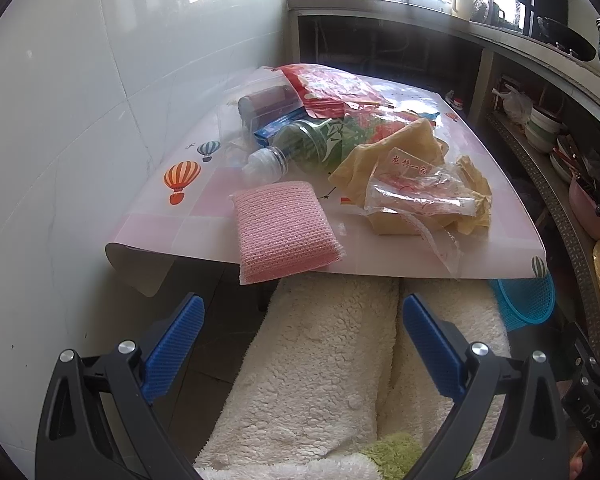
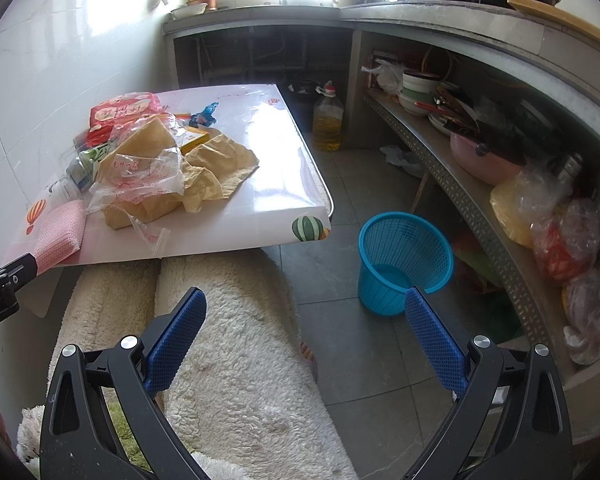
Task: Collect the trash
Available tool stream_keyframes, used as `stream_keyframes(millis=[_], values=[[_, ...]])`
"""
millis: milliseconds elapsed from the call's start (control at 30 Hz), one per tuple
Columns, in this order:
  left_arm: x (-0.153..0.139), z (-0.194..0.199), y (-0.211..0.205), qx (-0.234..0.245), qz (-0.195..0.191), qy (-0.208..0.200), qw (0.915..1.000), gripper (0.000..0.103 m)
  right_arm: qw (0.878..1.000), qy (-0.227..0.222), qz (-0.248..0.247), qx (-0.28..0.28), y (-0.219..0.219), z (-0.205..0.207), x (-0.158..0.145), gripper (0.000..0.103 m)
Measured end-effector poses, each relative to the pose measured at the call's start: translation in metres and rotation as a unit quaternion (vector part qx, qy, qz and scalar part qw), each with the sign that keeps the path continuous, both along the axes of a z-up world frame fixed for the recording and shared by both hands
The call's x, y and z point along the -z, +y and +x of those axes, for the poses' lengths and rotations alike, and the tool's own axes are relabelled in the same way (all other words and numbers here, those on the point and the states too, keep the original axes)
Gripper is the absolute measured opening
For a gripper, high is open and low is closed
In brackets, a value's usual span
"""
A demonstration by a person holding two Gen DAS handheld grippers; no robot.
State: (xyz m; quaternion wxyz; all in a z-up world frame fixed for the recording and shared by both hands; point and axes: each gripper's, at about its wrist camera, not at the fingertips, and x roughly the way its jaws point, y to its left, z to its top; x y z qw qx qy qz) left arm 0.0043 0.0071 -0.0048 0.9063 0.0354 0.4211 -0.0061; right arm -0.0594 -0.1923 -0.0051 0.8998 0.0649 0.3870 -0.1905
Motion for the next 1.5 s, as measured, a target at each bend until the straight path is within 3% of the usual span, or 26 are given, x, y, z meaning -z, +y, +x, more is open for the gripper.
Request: stream_keyframes(millis=[700, 1000, 1267, 1400, 1500], values=[[0.003, 0.006, 0.006, -0.002, 0.0, 0.003, 1.0, 0.097, 1.0, -0.001, 0.001, -0.001, -0.001, 0.001, 0.001, 0.095], [0.003, 0.024, 0.026, -0.001, -0.022, 0.003, 0.9998, 0.097, 1.0, 0.002, -0.013, -0.019, 0.008, 0.016, 0.0, 0.095], [0.006, 0.056, 0.059, 0.0, -0.075, 0.001, 0.9972, 0.097, 0.999, -0.01, -0.016, -0.05, 0.012, 0.042, -0.006, 0.095], [0.02, 0.079, 0.071, 0.032, -0.158, 0.038, 0.9862, 0.097, 0.998, 0.0, -0.006, -0.064, 0.016, 0.056, 0.001, 0.095], [0.032, 0.101, 0.07, 0.014, -0.18, 0.078, 0.9804, 0.097, 0.997, 0.013, 0.001, -0.073, 0.019, 0.064, 0.009, 0.095]])
